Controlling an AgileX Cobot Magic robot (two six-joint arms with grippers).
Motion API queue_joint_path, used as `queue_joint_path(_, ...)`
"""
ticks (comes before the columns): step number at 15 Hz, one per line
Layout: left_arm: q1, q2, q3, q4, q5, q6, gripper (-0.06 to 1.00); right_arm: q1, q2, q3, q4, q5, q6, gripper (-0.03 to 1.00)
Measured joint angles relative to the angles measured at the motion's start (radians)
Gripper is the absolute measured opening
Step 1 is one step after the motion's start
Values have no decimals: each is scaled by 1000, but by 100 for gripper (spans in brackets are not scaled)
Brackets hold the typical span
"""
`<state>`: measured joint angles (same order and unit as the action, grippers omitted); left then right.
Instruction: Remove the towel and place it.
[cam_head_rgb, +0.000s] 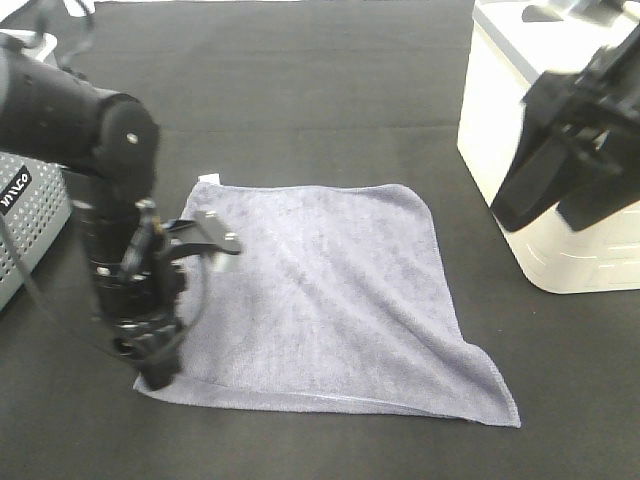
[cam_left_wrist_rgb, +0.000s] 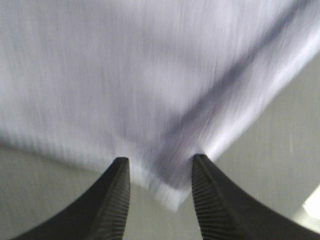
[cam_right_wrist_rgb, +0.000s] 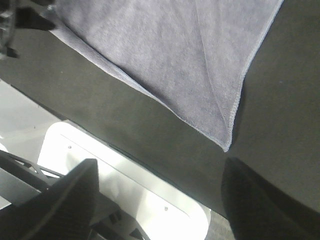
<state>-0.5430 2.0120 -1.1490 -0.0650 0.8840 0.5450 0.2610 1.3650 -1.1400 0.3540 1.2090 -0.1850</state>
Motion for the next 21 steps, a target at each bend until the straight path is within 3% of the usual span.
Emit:
queue_joint_path(3, -47, 10, 0, 46, -19, -70, 39, 0, -39, 0, 0, 0, 24, 67)
queue_joint_path(5, -50, 10, 0, 65, 64, -149, 39, 0, -43, 0, 0, 1, 28, 67)
queue_joint_path(7, -50, 10, 2, 55, 117, -154, 39, 0, -45, 0, 0, 1, 32, 67)
queue_joint_path(11, -50, 10, 3, -24, 123, -120, 39, 0, -45, 0, 0, 1, 32, 67)
queue_joint_path(16, -75, 10, 3, -35, 311, -121, 39, 0, -45, 0, 0, 1, 32, 67)
queue_joint_path(19, -76, 10, -22, -34, 324, -172, 39, 0, -45, 0, 0, 1, 32, 67)
queue_joint_path(21, -76, 9, -44, -29, 253, -203, 39, 0, -45, 0, 0, 1, 32, 67)
